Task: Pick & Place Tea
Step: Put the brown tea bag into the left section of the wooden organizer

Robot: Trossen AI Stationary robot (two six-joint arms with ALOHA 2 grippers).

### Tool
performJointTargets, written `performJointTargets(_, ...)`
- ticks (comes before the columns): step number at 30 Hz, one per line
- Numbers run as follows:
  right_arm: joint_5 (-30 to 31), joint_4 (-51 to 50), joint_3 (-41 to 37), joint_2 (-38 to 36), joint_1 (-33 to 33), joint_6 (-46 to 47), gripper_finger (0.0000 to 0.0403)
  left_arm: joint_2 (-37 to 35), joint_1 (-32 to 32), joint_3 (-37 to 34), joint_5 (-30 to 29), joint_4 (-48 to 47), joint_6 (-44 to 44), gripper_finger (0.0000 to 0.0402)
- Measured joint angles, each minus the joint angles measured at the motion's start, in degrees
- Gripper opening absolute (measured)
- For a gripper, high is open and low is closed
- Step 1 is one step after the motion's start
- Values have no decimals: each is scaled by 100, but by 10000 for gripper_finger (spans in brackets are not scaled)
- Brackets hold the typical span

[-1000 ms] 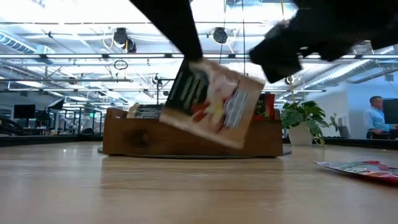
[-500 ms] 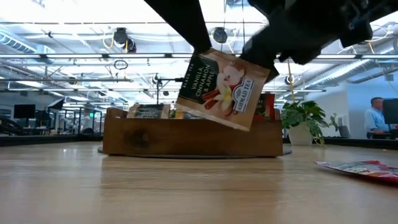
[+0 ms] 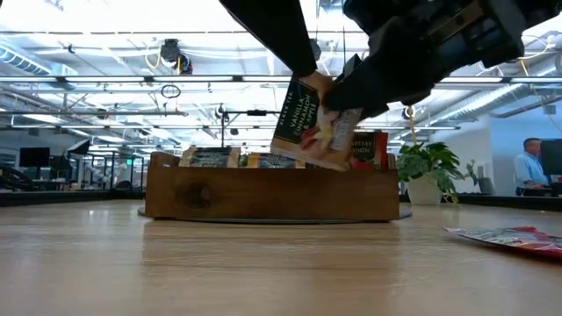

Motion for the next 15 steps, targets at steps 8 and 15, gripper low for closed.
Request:
performJointTargets(8,6,140,0,0,4,-323,6,-2,2,0,-37,1,-2,0)
performJointTargets(15,8,208,0,0,4,-424,1,-109,-97,0,-349,-31,48,68)
